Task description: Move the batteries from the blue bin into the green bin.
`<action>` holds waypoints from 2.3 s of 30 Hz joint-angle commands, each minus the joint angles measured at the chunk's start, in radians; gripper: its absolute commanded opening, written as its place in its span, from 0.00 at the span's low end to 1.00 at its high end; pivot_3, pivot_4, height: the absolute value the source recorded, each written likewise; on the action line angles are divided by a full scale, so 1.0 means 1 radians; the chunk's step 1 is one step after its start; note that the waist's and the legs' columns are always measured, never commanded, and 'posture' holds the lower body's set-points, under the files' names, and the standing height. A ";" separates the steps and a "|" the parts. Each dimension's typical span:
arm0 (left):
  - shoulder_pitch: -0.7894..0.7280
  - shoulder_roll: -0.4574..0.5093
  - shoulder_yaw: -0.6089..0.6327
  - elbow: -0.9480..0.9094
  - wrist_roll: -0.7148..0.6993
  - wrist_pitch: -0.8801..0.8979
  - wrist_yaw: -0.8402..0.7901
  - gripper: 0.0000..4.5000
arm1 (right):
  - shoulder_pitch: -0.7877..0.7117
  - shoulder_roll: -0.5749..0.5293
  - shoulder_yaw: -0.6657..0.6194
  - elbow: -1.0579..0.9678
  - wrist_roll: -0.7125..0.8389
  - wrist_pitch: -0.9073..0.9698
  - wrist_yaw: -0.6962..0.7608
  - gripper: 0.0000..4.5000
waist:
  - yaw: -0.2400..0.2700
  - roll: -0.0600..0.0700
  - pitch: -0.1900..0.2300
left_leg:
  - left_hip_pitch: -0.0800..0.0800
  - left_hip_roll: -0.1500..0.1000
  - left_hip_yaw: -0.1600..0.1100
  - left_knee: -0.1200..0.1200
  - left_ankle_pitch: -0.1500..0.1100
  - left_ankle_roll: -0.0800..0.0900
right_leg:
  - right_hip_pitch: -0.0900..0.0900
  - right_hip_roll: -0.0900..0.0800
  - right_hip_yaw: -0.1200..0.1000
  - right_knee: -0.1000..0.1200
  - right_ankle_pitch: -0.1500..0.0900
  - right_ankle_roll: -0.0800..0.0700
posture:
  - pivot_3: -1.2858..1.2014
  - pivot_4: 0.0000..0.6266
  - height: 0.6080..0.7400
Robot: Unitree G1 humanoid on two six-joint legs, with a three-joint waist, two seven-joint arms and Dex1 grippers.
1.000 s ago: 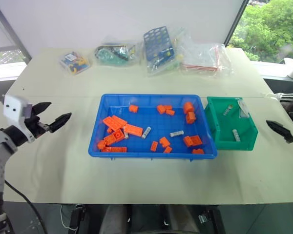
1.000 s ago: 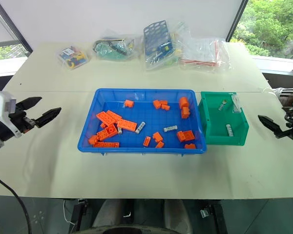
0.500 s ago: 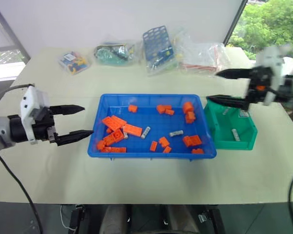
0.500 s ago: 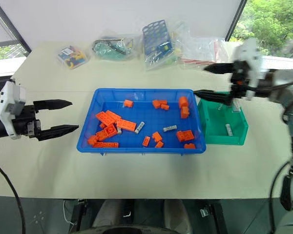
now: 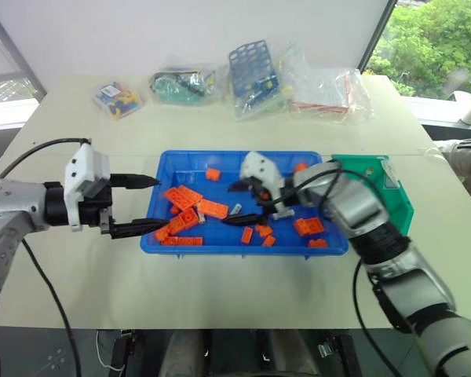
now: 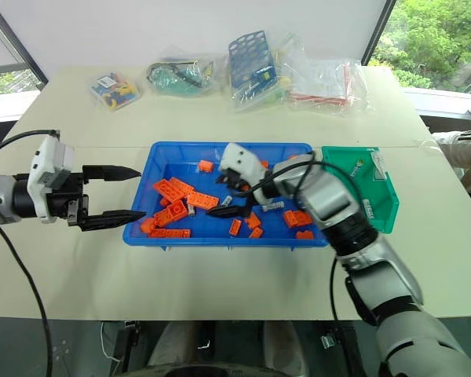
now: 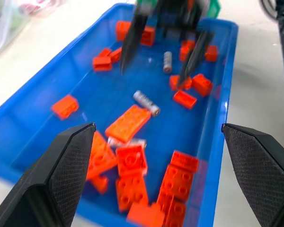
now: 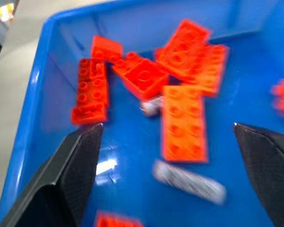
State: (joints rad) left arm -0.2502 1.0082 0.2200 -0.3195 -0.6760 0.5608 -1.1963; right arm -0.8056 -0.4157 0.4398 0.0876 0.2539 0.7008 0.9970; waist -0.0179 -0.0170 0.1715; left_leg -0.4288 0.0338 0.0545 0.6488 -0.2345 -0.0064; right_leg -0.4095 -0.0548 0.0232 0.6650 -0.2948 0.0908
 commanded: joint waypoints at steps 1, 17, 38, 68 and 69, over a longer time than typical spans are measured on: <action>-0.011 -0.003 0.011 -0.020 -0.008 -0.001 0.007 1.00 | -0.036 0.037 -0.002 0.059 -0.039 -0.033 -0.020 1.00 | 0.002 0.000 0.000 | 0.000 0.000 0.000 0.000 0.000 0.000 | 0.000 0.000 0.000 0.000 0.000 0.000 | 0.52 0.24 1.00; -0.040 -0.013 0.000 0.003 0.000 -0.003 0.024 1.00 | -0.058 0.170 -0.039 0.262 -0.126 -0.126 -0.068 0.39 | -0.001 0.000 0.000 | 0.001 0.000 0.000 0.000 0.000 0.000 | 0.001 0.000 0.000 0.000 0.000 0.000 | 0.52 0.24 1.00; -0.065 -0.031 -0.025 0.019 0.027 -0.018 0.010 1.00 | -0.206 0.206 -0.129 0.425 -0.158 -0.319 -0.010 0.77 | -0.004 0.000 0.000 | 0.001 0.001 -0.001 -0.001 0.000 0.000 | 0.000 0.003 0.001 0.000 0.000 0.000 | 0.52 0.24 1.00; 0.020 -0.006 0.067 -0.052 -0.002 0.019 0.040 1.00 | -0.163 0.277 -0.012 0.653 -0.282 -0.581 0.196 0.99 | -0.004 0.000 0.000 | 0.001 0.002 -0.001 -0.001 0.000 -0.001 | 0.000 0.003 0.001 0.000 0.000 0.000 | 0.52 0.24 1.00; 0.016 -0.004 0.066 -0.049 -0.002 0.019 0.039 1.00 | -0.164 0.284 -0.014 0.665 -0.285 -0.588 0.188 0.99 | -0.004 0.000 0.000 | 0.001 0.002 -0.001 -0.001 0.000 -0.001 | 0.001 0.003 0.001 0.000 0.000 0.000 | 0.52 0.24 1.00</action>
State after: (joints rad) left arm -0.2269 0.9848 0.2511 -0.3505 -0.6641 0.5815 -1.1564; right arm -0.9609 -0.1484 0.4410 0.7487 -0.0282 0.1349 1.1929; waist -0.0223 -0.0171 0.1715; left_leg -0.4275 0.0361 0.0534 0.6476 -0.2344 -0.0070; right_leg -0.4091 -0.0515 0.0238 0.6651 -0.2948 0.0905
